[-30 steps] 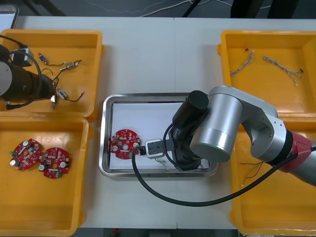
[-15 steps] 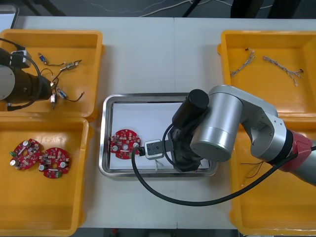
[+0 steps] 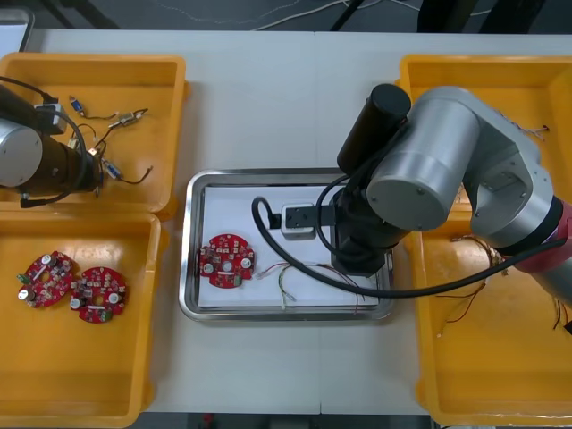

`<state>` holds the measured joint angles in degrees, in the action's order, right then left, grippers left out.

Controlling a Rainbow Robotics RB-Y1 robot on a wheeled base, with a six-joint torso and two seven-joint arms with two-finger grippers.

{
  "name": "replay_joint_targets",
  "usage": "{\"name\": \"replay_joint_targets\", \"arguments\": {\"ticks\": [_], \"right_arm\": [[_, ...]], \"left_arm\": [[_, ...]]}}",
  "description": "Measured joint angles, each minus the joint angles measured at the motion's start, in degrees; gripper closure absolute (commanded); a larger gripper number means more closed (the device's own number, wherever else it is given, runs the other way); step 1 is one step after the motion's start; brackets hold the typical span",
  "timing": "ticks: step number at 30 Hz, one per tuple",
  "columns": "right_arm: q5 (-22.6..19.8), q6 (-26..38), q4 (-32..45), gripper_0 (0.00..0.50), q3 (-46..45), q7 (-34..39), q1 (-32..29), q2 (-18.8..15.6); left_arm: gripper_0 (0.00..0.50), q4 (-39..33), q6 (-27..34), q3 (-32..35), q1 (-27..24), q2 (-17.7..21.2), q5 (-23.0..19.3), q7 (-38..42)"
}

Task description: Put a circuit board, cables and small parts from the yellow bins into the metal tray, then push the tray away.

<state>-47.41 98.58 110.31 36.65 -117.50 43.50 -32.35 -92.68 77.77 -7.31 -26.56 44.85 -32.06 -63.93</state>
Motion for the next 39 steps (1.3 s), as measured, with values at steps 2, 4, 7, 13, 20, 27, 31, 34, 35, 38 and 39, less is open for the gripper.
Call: {"name": "replay_joint_targets", "arguments": {"ticks": [2, 4, 7, 13, 20, 27, 31, 34, 35, 38, 39], "right_arm": [[-0.2, 1.8, 0.0, 0.000, -1.8, 4.3, 0.3, 0.2], [-0.4, 3.8, 0.0, 0.000, -3.5, 8.0, 0.4, 0.2], [-0.5, 7.1, 0.5, 0.000, -6.3, 11.3, 0.4, 0.2], [-0.6, 11.2, 3.1, 0.000, -11.4, 22.7, 0.4, -0.2], [-1.2, 11.2, 3.9, 0.000, -16.6, 29.8, 0.4, -1.9], [-1.3, 11.2, 3.9, 0.000, -19.2, 42.8, 0.4, -4.5], [-1.3, 11.2, 3.9, 0.000, -19.8, 45.1, 0.4, -5.8], [-1.3, 11.2, 3.9, 0.000, -20.2, 51.2, 0.4, -6.5], [-1.3, 11.2, 3.9, 0.000, -20.3, 53.1, 0.4, -6.7], [-1.3, 11.2, 3.9, 0.000, -21.2, 54.5, 0.4, -7.2], [-1.3, 11.2, 3.9, 0.000, -21.6, 54.5, 0.4, -7.4]], "left_arm": [[0.000, 0.6, 0.3, -0.3, -0.6, 0.0, 0.0, 0.0], [0.000, 1.2, 0.5, -0.6, -1.2, -0.1, -0.1, 0.0], [0.000, 1.8, 0.7, -0.8, -2.0, -0.1, -0.3, 0.0], [0.000, 3.6, 0.7, -0.8, -3.5, -0.3, -1.0, 0.0], [0.000, 6.3, 0.7, -0.9, -4.8, -0.6, -1.5, 0.0], [0.000, 7.8, 0.7, -0.9, -5.6, -0.7, -2.4, -0.1], [0.000, 8.9, 0.7, -0.9, -6.2, -0.8, -3.1, -0.6], [0.000, 9.2, 0.9, -0.9, -6.5, -0.8, -3.5, -1.9], [0.000, 9.4, 1.2, -0.9, -6.6, -0.8, -3.6, -2.3], [0.000, 9.8, 1.6, -1.0, -7.1, -1.0, -3.6, -2.8], [0.000, 9.9, 1.6, -1.2, -7.2, -1.0, -3.6, -3.1]]}}
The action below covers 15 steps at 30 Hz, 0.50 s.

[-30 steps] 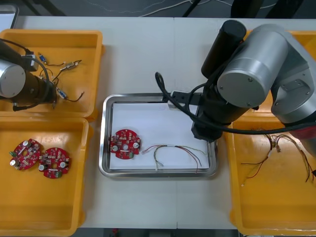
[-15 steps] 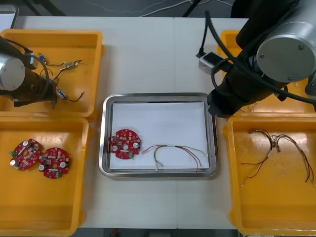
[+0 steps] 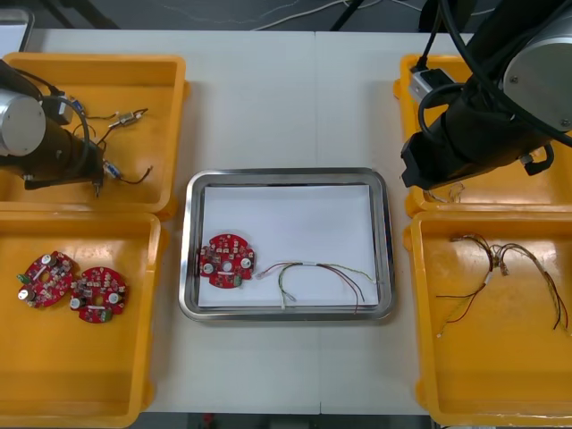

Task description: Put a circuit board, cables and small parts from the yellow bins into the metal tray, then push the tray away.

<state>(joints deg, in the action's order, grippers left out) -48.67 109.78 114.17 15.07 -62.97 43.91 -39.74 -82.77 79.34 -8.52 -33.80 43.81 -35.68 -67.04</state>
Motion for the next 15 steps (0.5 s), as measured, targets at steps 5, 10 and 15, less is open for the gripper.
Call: {"name": "replay_joint_targets", "arguments": {"ticks": [5, 10, 15], "right_arm": [[0.3, 0.0, -1.5, 0.000, -3.0, 0.0, 0.0, -0.2], [1.4, 0.0, -4.3, 0.000, -5.6, 0.0, 0.0, -0.2], [3.5, 0.0, -5.4, 0.000, -7.2, 0.0, 0.0, -0.3]], "left_arm": [[0.000, 0.5, 0.0, -1.2, -0.7, -0.1, 0.0, -0.4], [0.000, 0.5, 0.0, -1.9, -0.9, -0.3, -0.1, -0.4], [0.000, 1.1, 0.0, -2.7, -1.4, -0.3, -0.2, -0.4]]}}
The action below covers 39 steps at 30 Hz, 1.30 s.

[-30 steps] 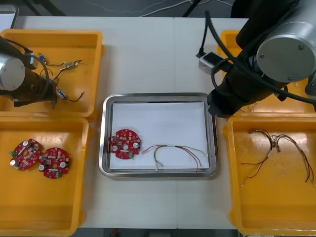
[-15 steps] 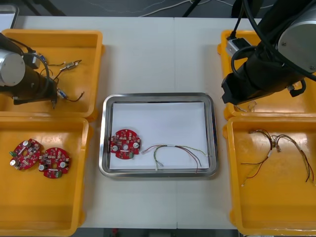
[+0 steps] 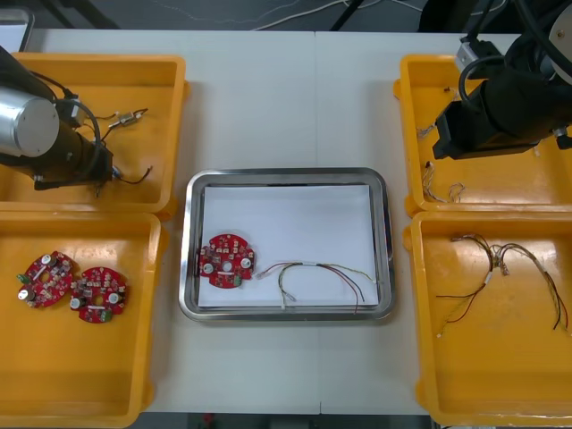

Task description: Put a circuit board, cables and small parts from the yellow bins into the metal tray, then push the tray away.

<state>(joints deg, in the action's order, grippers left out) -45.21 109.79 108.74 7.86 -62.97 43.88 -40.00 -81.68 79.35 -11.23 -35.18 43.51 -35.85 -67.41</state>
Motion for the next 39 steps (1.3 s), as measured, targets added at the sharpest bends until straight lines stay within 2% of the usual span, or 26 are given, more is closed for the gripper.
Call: {"name": "replay_joint_targets", "arguments": {"ticks": [10, 15, 22, 30, 33, 37, 39], "right_arm": [[1.5, 0.0, -4.5, 0.000, -2.4, 0.0, 0.0, 0.0], [3.6, 0.0, -6.6, 0.000, -2.5, -0.6, 0.0, -0.1], [5.8, -3.2, -11.5, 0.000, -3.0, -14.0, 0.0, -0.1], [6.0, -8.6, -16.1, 0.000, -3.3, -14.5, 0.0, -0.1], [6.0, -10.7, -18.2, 0.000, -3.3, -14.5, 0.0, -0.1], [5.9, -12.6, -21.2, 0.000, -3.3, -14.5, 0.0, 0.2], [5.9, -13.2, -22.6, 0.000, -3.3, -14.5, 0.0, 0.7]], "left_arm": [[0.000, 1.2, 0.0, -0.2, -0.2, 0.0, -0.1, 0.0], [0.019, 1.3, 0.0, -0.2, -0.3, 0.0, 0.0, 0.0], [0.019, 2.2, -0.1, -0.2, -0.3, 0.0, 0.2, 0.0], [0.039, 2.8, -0.1, -0.2, -0.3, -0.1, 0.5, 0.0], [0.071, 2.8, -0.1, -0.2, -0.4, -0.2, 0.6, 0.0], [0.187, 2.9, -0.1, -0.2, -0.4, -0.7, 1.2, 0.0], [0.219, 2.9, -0.1, -0.2, -0.4, -1.0, 1.5, 0.0]]}}
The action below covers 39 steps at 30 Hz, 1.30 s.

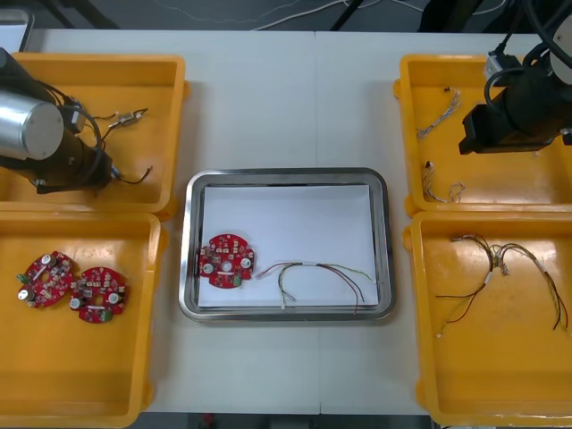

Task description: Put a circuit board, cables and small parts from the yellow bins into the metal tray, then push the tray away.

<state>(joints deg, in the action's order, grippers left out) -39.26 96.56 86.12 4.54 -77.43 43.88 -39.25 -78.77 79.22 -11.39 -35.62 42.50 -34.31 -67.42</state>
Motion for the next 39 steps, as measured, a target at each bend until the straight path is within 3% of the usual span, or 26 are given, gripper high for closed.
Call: {"name": "replay_joint_targets", "arguments": {"ticks": [4, 13, 26, 39], "right_arm": [[0.0, -0.5, -1.8, 0.000, 0.0, 0.0, 0.0, 1.2], [1.3, -0.5, -3.5, 0.000, 0.0, 9.3, 0.0, 4.6], [1.8, -4.6, -8.6, 0.000, -0.1, 10.5, 0.0, 6.7], [1.9, -8.3, -10.0, 0.000, -0.1, 10.5, -1.6, 7.5]], "left_arm": [[0.499, 0.0, 0.0, 0.0, 0.0, -0.3, 0.4, 0.0], [0.500, 0.0, 0.0, 0.0, 0.0, -0.5, 1.0, 0.0], [0.500, 0.0, 2.4, 0.0, -1.7, -0.5, 0.7, 0.0], [0.500, -4.2, 12.7, 1.5, -3.1, -0.5, -1.5, 0.0]]}}
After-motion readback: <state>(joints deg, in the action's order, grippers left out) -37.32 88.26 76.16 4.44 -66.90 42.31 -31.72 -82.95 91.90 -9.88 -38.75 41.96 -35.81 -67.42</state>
